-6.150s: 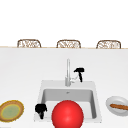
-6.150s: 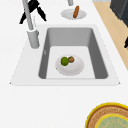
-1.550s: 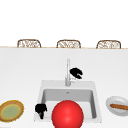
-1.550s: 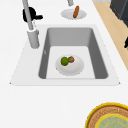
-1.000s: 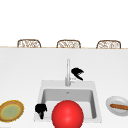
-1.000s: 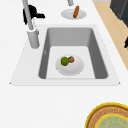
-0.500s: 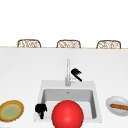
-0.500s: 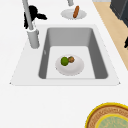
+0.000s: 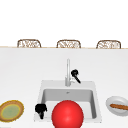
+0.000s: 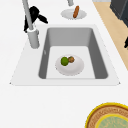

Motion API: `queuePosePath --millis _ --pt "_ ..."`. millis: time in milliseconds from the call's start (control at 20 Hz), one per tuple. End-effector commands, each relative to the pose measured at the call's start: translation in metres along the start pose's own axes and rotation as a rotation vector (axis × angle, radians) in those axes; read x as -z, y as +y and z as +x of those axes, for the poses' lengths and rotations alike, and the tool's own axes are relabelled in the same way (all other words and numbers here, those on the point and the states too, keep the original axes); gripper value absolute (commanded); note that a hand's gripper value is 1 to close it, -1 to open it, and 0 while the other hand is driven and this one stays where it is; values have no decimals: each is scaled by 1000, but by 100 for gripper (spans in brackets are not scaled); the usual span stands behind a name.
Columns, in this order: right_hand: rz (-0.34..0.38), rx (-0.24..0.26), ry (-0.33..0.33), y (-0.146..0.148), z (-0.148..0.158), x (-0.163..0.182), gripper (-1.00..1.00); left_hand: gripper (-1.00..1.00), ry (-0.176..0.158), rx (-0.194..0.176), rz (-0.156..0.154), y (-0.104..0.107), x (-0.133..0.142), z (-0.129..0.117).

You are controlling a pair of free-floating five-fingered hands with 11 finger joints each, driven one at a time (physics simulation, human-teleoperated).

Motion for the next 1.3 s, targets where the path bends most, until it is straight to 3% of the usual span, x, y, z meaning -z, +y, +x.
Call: queuePosePath --millis 0,300,400,550,900,950,1000,1250 --pt "-73 90 -61 3 -11 0 -100 0 0 0 0 0 0 0" --pt "-86 198 -180 2 -35 -13 -100 0 0 0 0 0 0 0" --pt "-71 162 -150 4 -28 -7 -100 0 0 0 0 0 0 0" --pt "-53 153 -147 -1 -33 12 -100 0 0 0 0 0 0 0" --pt "-20 168 -165 -8 -44 38 -100 0 0 0 0 0 0 0" --pt "-20 167 -169 -8 -46 41 100 0 0 0 0 0 0 0" --pt "-38 148 -181 -7 -50 41 100 0 0 0 0 0 0 0" --pt "-20 201 -262 12 -60 30 100 0 0 0 0 0 0 0"
